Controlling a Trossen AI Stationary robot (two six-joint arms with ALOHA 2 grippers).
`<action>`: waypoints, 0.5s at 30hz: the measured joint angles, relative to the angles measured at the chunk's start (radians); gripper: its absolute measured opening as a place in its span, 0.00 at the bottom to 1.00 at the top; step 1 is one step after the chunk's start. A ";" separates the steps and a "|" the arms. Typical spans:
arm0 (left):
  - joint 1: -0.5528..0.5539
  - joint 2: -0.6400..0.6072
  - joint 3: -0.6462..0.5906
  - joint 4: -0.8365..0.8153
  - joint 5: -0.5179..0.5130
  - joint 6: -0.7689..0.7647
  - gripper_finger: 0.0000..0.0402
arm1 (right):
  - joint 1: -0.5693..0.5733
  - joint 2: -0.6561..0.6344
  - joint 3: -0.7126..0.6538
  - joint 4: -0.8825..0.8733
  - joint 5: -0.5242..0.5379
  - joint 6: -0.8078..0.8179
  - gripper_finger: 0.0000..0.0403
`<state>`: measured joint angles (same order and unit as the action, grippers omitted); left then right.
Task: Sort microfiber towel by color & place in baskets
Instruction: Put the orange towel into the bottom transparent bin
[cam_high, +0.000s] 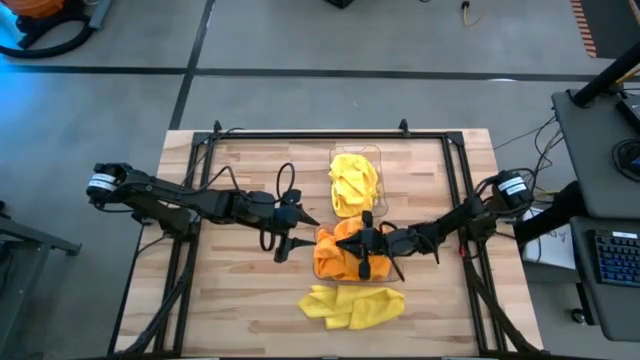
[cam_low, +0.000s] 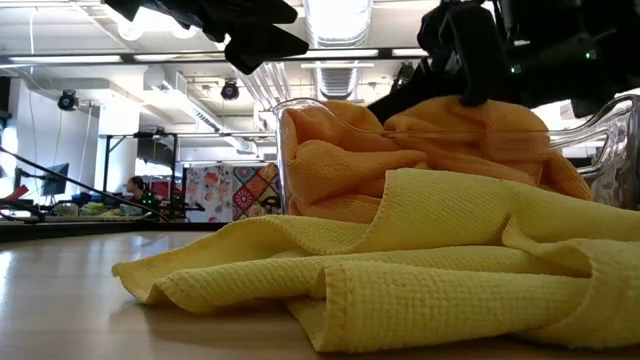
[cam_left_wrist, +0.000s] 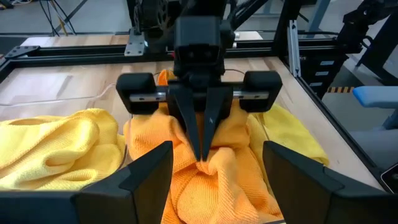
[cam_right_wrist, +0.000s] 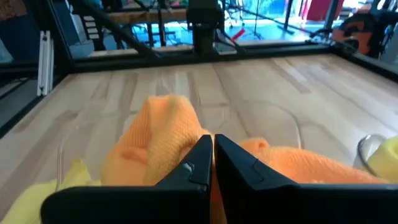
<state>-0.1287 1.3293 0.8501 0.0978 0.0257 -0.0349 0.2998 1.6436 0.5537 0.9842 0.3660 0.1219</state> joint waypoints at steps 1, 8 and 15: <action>0.000 0.000 0.000 0.000 0.000 0.000 0.58 | -0.001 0.006 0.000 -0.002 0.000 0.007 0.03; 0.000 0.000 0.000 0.000 0.000 0.000 0.58 | -0.006 0.042 0.001 -0.009 -0.002 0.048 0.03; 0.000 0.000 0.000 0.000 0.000 0.000 0.58 | -0.009 0.045 0.004 -0.051 0.000 0.070 0.03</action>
<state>-0.1287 1.3293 0.8501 0.0975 0.0257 -0.0353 0.2911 1.6882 0.5579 0.9330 0.3664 0.1917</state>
